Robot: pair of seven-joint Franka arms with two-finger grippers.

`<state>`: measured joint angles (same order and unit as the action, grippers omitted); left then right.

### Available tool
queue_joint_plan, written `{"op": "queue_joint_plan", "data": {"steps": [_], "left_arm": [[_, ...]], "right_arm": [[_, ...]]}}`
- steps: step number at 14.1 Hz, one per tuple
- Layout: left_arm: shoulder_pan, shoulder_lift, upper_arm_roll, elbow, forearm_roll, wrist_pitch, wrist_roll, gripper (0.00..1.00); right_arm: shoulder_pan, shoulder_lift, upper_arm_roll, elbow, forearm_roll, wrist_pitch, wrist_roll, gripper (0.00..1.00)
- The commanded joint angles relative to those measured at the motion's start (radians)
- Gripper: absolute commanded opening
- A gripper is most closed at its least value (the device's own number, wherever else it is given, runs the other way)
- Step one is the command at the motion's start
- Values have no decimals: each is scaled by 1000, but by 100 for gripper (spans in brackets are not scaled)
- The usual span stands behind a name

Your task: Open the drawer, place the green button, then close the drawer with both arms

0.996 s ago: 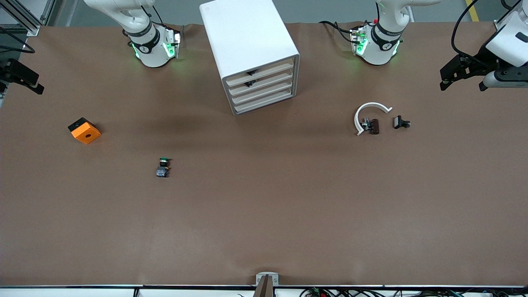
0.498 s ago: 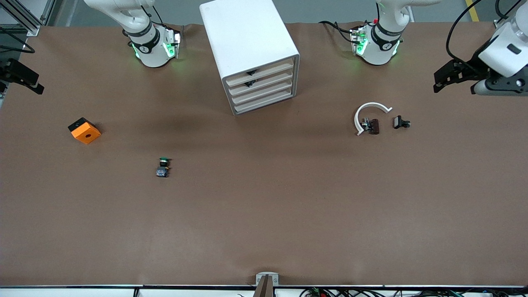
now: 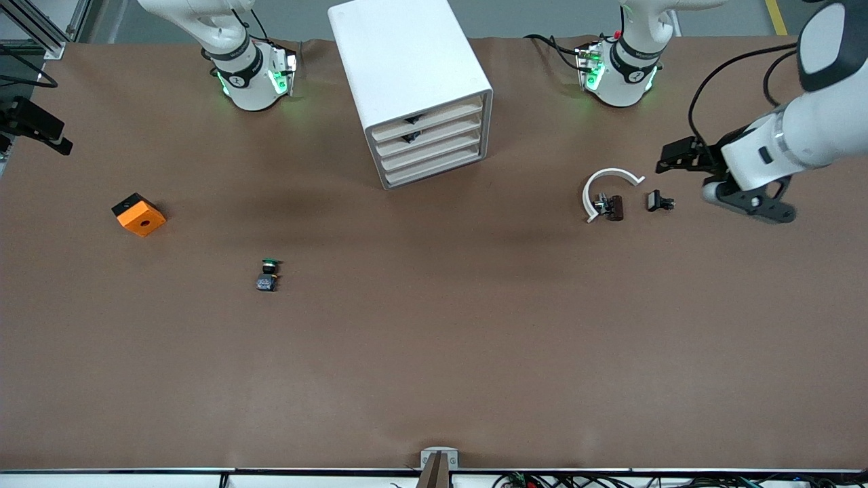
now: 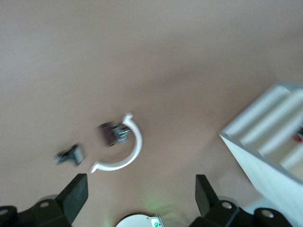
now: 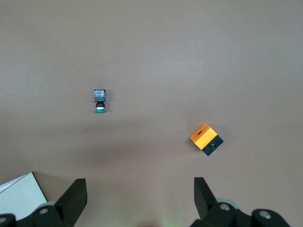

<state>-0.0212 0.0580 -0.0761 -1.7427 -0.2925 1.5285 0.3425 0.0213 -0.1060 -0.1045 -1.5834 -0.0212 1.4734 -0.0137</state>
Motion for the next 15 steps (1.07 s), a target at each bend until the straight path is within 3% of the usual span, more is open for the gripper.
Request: {"op": "queue_joint_plan", "data": {"steps": [1, 4, 9, 15], "left_arm": [[24, 84, 1, -1, -127, -16, 241, 100], [7, 170, -16, 0, -204, -16, 338, 100], [-2, 344, -137, 6, -300, -4, 369, 100], [-60, 463, -152, 11, -366, -1, 357, 100]], "right_arm": [[-7, -27, 3, -24, -3, 4, -9, 100], [-7, -27, 3, -23, -3, 2, -11, 100], [-7, -27, 3, -23, -3, 4, -9, 100], [-18, -18, 3, 2, -5, 1, -49, 100]]}}
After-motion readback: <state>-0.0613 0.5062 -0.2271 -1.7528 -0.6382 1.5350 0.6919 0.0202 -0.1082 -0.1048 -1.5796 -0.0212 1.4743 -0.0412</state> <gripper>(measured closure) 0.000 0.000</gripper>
